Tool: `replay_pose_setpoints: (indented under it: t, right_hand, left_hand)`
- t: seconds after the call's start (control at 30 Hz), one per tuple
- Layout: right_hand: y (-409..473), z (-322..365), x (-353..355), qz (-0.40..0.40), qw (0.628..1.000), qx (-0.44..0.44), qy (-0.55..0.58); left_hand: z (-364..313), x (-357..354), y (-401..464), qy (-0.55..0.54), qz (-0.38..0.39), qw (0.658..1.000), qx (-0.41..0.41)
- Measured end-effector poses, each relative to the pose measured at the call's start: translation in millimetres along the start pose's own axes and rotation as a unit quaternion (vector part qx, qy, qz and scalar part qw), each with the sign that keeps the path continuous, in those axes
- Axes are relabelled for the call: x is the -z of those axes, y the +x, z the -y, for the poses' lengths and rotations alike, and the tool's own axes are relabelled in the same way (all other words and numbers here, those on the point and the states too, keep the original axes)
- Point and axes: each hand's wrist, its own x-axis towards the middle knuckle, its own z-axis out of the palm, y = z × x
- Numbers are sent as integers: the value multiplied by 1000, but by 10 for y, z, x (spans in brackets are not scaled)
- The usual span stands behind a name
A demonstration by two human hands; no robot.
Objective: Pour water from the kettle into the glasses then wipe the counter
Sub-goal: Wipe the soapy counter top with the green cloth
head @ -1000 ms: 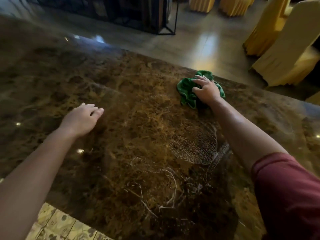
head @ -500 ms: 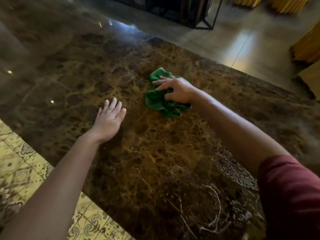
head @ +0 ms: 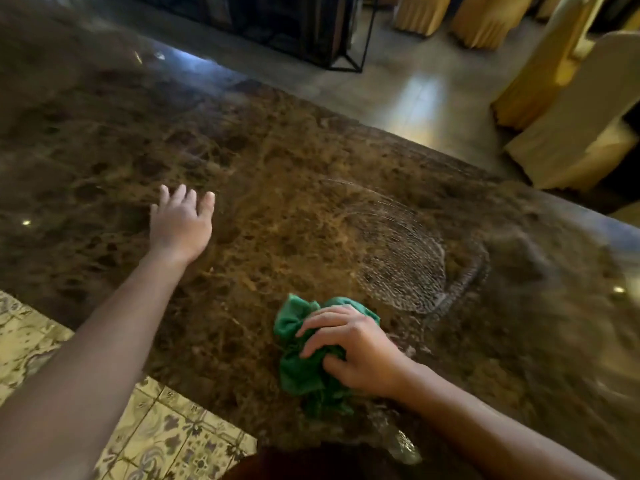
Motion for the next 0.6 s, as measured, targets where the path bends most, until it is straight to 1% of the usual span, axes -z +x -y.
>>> replay_pose_setpoints:
  t: [0.07, 0.1, 0.17, 0.2, 0.27, 0.33, 0.4, 0.47, 0.53, 0.6]
  right_hand:
    - [-369, 30, 157, -131, 990, -50, 21]
    - [-544, -5, 281, -211, 974, -78, 15]
    - [-879, -189, 549, -362, 920, -149, -28]
    - [-1022, -310, 663, -417, 888, -190, -45]
    - [-1253, -562, 836, -480, 836, -258, -63]
    - [-1350, -803, 973, -492, 805, -321, -76]
    - [-1250, -1031, 1118, -450, 799, -387, -100]
    - [-979, -1183, 1251, -394, 813, -412, -115]
    - [-614, -1273, 1390, -355, 837, -398, -121]
    - [-200, -1337, 1500, -321, 865, -363, -130]
  left_hand:
    - [-194, -92, -123, -7, -22, 998, -51]
    - [-312, -134, -168, -12, -10, 997, -77]
    - [-539, -228, -218, -15, 38, 994, -99]
    - [-616, -278, -232, -7, 61, 993, -101]
    - [-701, -356, -235, 8, 78, 992, -101]
    - [-729, -385, -220, -13, 61, 994, -95]
    - [-713, -399, -207, -29, 51, 994, -88]
    - [-689, -423, -206, -20, 51, 994, -91]
    - [-685, -437, -209, -20, 58, 994, -94]
    - [-682, -434, -214, -29, 63, 993, -93]
